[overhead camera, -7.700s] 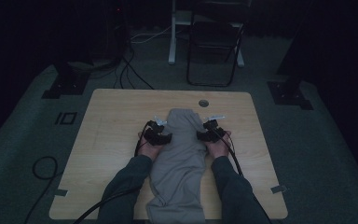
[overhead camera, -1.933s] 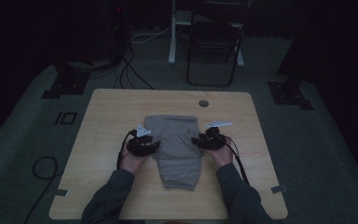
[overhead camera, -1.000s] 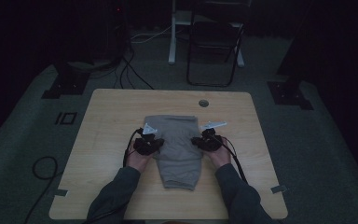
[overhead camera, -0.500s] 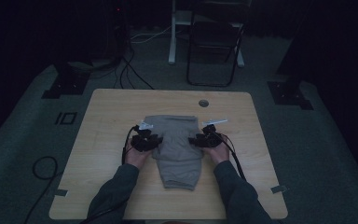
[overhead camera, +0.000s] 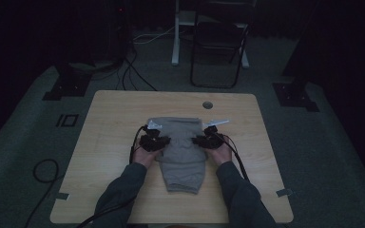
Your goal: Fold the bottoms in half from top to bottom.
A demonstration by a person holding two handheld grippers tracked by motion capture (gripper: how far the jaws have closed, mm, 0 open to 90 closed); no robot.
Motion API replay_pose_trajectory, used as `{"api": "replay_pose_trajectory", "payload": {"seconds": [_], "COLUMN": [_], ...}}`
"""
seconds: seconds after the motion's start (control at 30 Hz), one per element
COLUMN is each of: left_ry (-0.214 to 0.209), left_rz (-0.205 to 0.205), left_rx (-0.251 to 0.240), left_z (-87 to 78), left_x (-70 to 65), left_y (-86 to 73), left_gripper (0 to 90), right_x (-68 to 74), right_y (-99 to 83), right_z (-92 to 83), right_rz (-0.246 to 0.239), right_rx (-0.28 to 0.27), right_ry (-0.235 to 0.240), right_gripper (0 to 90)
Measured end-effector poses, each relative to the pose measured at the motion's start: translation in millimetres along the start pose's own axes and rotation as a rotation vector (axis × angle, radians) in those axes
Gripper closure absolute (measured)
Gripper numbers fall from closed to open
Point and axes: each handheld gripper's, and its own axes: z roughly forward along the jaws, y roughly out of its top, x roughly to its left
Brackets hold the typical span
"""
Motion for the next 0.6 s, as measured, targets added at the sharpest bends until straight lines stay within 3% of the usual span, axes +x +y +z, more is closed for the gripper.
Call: {"api": "replay_pose_trajectory", "payload": {"seconds": [0.13, 0.23, 0.6], "left_ry": [-0.007, -0.017, -0.056], "left_rz": [0.019, 0.019, 0.056], "left_rx": [-0.014, -0.028, -0.043], "left_z": [-6.1, -10.9, -26.8], "left_x": [-6.9, -10.7, -30.0], "left_y": [-1.0, -3.5, -21.4], "left_gripper": [83.5, 83.7, 84.8], "right_x": [3.6, 5.0, 17.0], "right_y": [-1.6, -2.8, -24.6], "right_z": [-8.2, -11.3, -31.1], "right_rz": [-0.037, -0.035, -0.103], "right_rx": [-0.026, -0.036, -0.076], "right_ry": [0.014, 0.024, 0.052], "right_gripper": [77.3, 78.4, 80.3]}}
